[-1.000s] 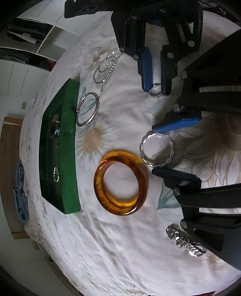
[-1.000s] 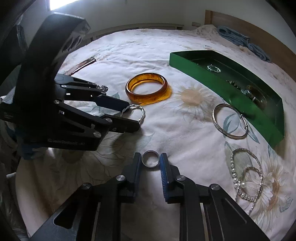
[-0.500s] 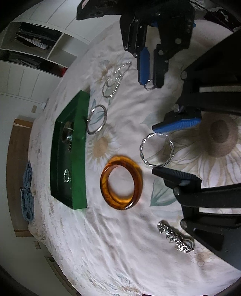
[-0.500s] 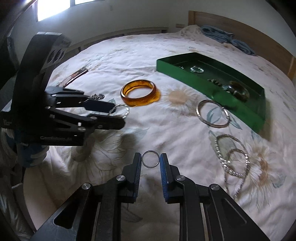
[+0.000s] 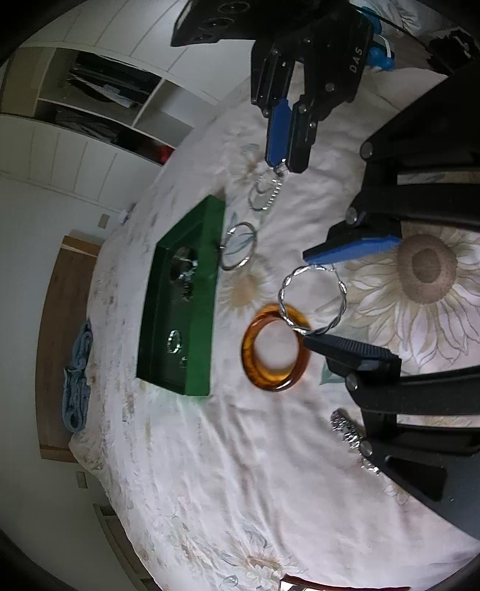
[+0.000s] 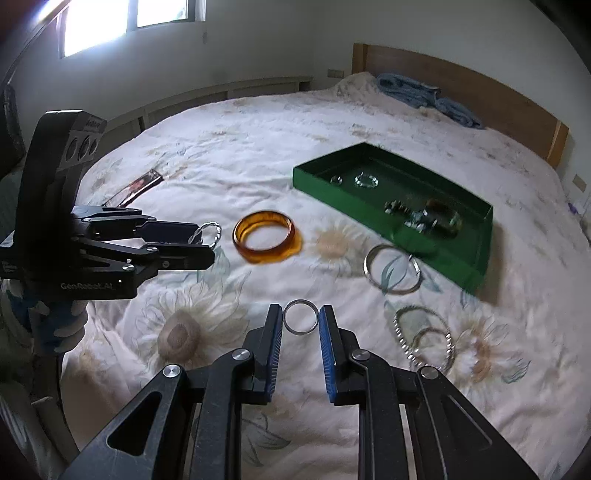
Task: Organize jewelry
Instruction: 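Carry the bangle and ring into the green tray and open both grippers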
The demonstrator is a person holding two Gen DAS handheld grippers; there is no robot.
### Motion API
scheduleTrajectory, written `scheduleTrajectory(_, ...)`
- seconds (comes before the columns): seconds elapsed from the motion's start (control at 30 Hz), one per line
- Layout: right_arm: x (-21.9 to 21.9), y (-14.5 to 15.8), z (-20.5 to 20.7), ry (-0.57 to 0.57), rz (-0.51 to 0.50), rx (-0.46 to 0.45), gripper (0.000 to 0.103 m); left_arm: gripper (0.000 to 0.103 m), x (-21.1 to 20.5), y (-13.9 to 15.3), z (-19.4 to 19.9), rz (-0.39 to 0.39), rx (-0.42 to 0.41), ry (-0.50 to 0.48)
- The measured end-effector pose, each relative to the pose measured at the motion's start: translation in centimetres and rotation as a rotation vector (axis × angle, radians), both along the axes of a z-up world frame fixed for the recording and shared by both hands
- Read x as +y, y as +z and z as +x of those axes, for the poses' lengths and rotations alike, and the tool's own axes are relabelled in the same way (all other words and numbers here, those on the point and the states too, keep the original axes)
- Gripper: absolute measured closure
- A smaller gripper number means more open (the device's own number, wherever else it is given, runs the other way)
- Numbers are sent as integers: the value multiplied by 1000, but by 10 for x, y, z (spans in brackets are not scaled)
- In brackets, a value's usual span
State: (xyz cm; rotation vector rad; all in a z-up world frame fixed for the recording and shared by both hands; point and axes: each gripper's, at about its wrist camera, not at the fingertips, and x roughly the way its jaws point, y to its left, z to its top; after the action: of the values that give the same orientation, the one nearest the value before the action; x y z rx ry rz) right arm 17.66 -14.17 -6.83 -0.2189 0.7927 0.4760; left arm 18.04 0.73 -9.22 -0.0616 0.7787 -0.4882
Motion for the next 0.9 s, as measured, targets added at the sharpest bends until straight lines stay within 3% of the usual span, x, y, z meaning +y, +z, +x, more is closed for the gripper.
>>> scheduleTrajectory(0.37,-29,27,35,-83,11,-76,83,66,1,30,49,-31,-51,45)
scheduleTrajectory(0.6,-53,38,101,-175,57,-115,83,66,-28,40,113,-29,-40,65)
scheduleTrajectory(0.77,-67,27,156,-263,86,-94,83,66,-58,32,166,10,-15,81)
scheduleTrajectory(0.9,-86,-7,196,-363,68,-25,83,66,-78,8,197,70,30,98)
